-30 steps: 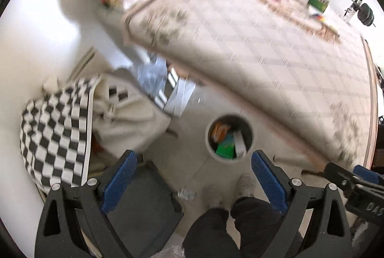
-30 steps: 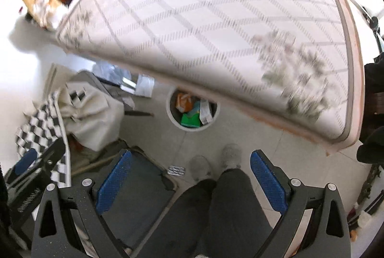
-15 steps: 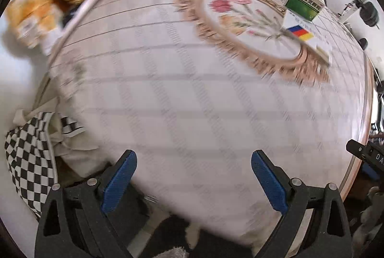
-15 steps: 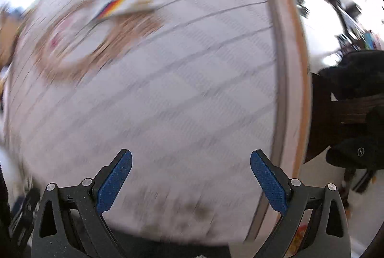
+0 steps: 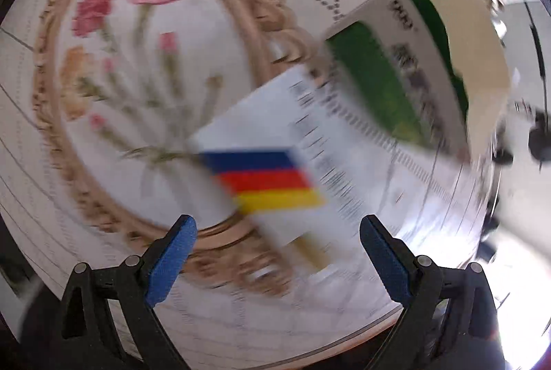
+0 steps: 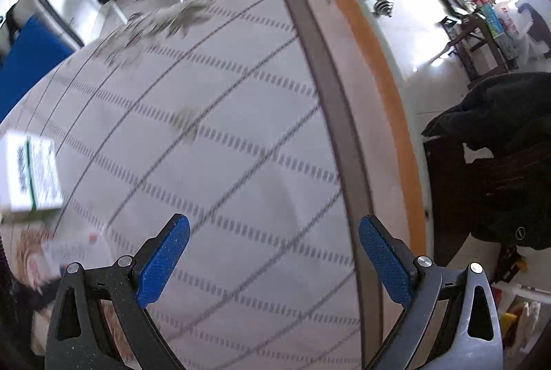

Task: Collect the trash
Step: 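Grasp the striped medicine box with the left gripper while the right grasps the white cardboard tray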

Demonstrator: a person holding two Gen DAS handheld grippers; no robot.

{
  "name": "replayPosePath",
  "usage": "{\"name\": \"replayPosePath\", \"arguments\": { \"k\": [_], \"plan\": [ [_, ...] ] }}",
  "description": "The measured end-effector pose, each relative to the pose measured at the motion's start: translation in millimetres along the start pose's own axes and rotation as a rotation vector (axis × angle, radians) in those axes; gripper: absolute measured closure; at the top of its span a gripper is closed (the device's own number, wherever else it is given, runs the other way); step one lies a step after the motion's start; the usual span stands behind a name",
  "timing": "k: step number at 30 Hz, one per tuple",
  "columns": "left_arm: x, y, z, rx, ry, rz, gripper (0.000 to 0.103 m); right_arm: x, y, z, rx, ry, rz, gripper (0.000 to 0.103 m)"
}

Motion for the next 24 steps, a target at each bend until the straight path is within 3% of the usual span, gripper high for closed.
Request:
{"name": "replayPosePath", "arguments": {
  "k": [3, 7, 13, 18, 21, 24],
  "plan": [
    [16.8, 2.5, -10.3, -0.082, -0.007, -0.057, 0.006, 11.1, 6.1, -15.7, 0.028, -0.003, 0.023, 0.003],
    [20.3, -0.6, -12.4, -0.098, 0.022, -0.142, 0.007, 25.0, 12.5, -19.6, 0.044, -0.028, 0.018, 0.003],
    [4.5, -18.2, -6.4, 0.194, 0.069, -0.248, 0.012, 19.7, 10.0, -6.7, -0.034, -0.012, -0.01, 0.003],
    [-28.7, -85.3, -9.6, 0.38, 0.074, -0.324, 0.013, -3.2, -7.2, 14.4, -0.106, -0.042, -0.105, 0.003],
    [-56.6, -136.2, -28.8, 0.443, 0.084, -0.341, 0.013, -25.2, -33.1, 23.6, -0.122, -0.08, -0.228, 0.003],
    [-79.6, -175.6, -51.2, 0.413, 0.104, -0.333, 0.013, -59.1, -75.0, 22.2, -0.123, -0.071, -0.353, 0.003]
  ]
}}
Point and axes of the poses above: each gripper's, at about its wrist camera, not at the fingertips, and x roughly the way its jaws point, y to its right, z to its underside, the point moved 10 cm from there along x, roughly the way its jaws point, and after that the axes turned 14 degrees about z, right-handed, at the moved point
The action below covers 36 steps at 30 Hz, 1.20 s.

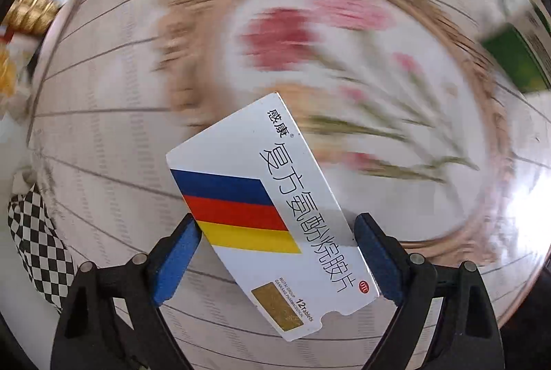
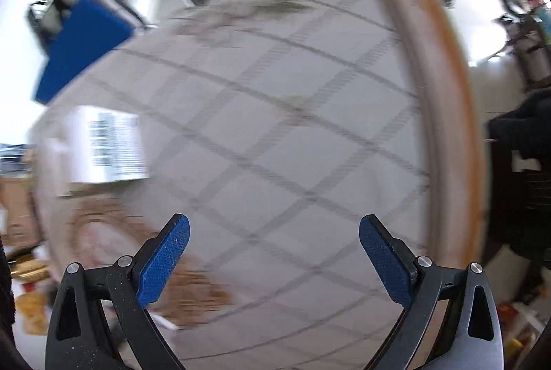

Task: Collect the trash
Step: 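Grasp the striped medicine box with the left gripper while the right grasps the white cardboard tray, then carry the medicine box and cardboard tray to the bin and release both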

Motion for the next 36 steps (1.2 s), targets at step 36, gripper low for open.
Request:
{"name": "replayPosePath", "arguments": {
  "k": [36],
  "plan": [
    [8.4, -46.9, 187.4, -0.036, -0.11, 0.101, 0.018, 14.6, -63.3, 212.7, -0.719, -0.048, 0.169, 0.016]
  ]
}}
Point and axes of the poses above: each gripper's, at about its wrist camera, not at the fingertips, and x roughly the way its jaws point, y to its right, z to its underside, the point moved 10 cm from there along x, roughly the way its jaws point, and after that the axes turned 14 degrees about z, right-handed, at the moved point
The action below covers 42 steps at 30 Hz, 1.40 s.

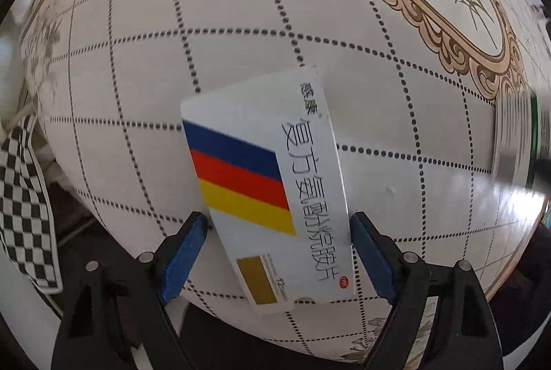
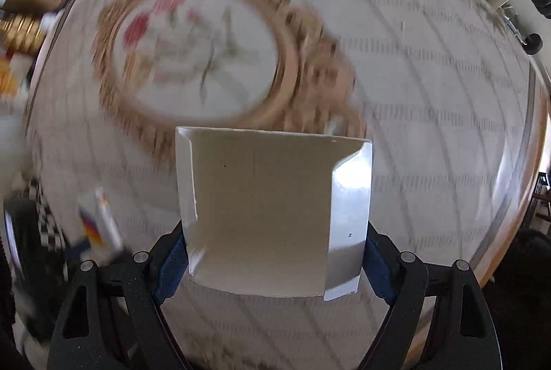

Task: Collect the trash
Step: 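Carry the medicine box and cardboard tray to the bin and release both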

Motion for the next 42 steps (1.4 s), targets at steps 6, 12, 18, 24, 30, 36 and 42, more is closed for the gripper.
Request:
{"name": "replayPosePath", "arguments": {
  "k": [6, 12, 18, 24, 30, 36, 42],
  "plan": [
    [-9.1, -15.7, 1.1, -0.101, 0.053, 0.015, 0.024, 9.2, 3.3, 15.1, 0.085, 0.008, 0.027, 0.011],
    [-15.7, -10.7, 3.2, -0.033, 0.093, -0.037, 0.032, 8.0, 12.1, 6.8, 0.183, 0.053, -0.028, 0.014],
    [-50.5, -1.3, 10.0, 0.015, 0.157, -0.051, 0.032, -8.3, 12.2, 17.5, 0.186, 0.113, -0.081, 0.016],
    [-102.0, -8.2, 22.7, 0.045, 0.258, 0.029, 0.032, -41.5, -18.0, 39.8, 0.188, 0.192, -0.113, 0.016],
    [-143.3, -31.4, 26.0, 0.092, 0.371, 0.117, 0.032, -70.2, -61.4, 103.0, 0.238, 0.208, -0.182, 0.016],
    [-158.4, -106.4, 83.3, 0.064, 0.411, 0.205, 0.032, -75.3, -148.2, 191.0, 0.212, 0.171, -0.224, 0.016],
    [-116.6, -202.9, 141.5, -0.041, 0.329, 0.22, 0.032, -20.3, -243.7, 286.2, 0.124, 0.008, -0.222, 0.016]
  ]
}}
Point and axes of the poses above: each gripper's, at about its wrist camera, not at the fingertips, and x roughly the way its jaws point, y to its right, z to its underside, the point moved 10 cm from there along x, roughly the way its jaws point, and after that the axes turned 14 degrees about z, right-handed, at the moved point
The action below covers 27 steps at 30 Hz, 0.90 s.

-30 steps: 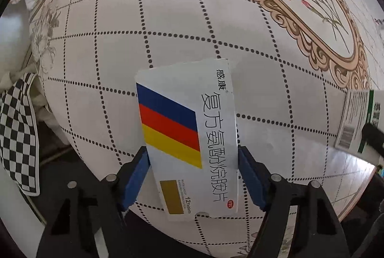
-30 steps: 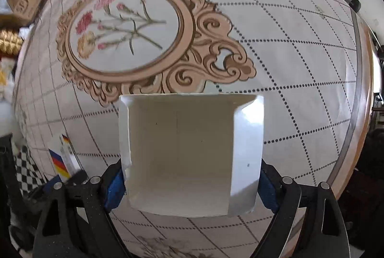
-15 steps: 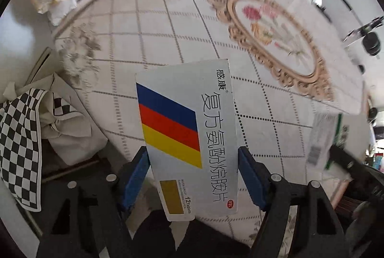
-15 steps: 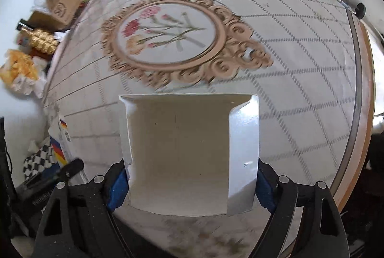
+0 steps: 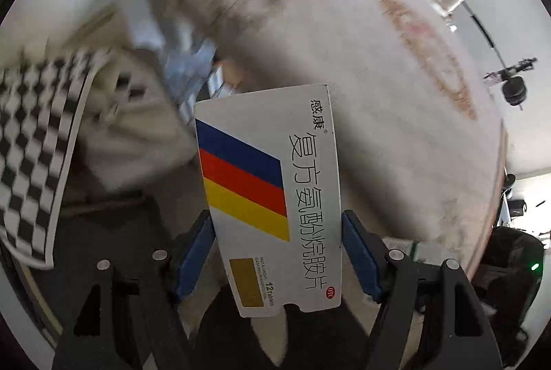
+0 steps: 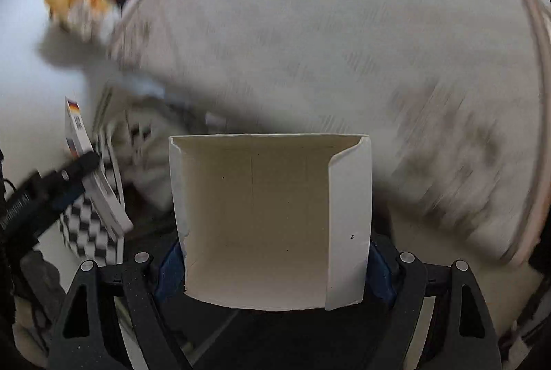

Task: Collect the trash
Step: 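Carry the medicine box and cardboard tray to the bin and release both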

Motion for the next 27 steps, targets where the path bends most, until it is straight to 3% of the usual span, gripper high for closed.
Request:
{"name": "replayPosePath", "arguments": {
  "k": [5, 9, 14, 20, 23, 24, 25, 27],
  "plan": [
    [64.6, -79.7, 28.7, -0.136, -0.089, 0.004, 0.032, 108.7, -28.7, 50.2, -0.005, -0.14, 0.03, 0.016],
    [148.0, -118.2, 30.9, -0.22, -0.15, 0.056, 0.032, 202.9, -22.4, 46.2, 0.118, -0.208, 0.022, 0.016],
    [272.2, -141.6, 12.4, -0.234, -0.214, 0.117, 0.032, 315.9, 10.3, -2.4, 0.36, -0.212, -0.044, 0.016],
    [393.7, -141.4, -7.9, -0.216, -0.333, 0.217, 0.031, 399.9, 42.9, -61.8, 0.478, -0.178, -0.046, 0.016],
    [419.8, -144.2, -9.7, -0.213, -0.364, 0.221, 0.028, 423.1, 45.9, -85.8, 0.477, -0.167, -0.086, 0.015],
    [422.9, -143.8, -9.7, -0.218, -0.368, 0.225, 0.023, 428.7, 44.1, -94.4, 0.471, -0.152, -0.102, 0.015],
    [423.7, -142.7, -9.4, -0.221, -0.37, 0.223, 0.01, 432.0, 43.1, -98.8, 0.47, -0.147, -0.109, 0.013],
    [422.2, -143.6, -8.2, -0.223, -0.366, 0.212, 0.004, 439.0, 40.0, -104.7, 0.445, -0.139, -0.105, 0.011]
  ]
}}
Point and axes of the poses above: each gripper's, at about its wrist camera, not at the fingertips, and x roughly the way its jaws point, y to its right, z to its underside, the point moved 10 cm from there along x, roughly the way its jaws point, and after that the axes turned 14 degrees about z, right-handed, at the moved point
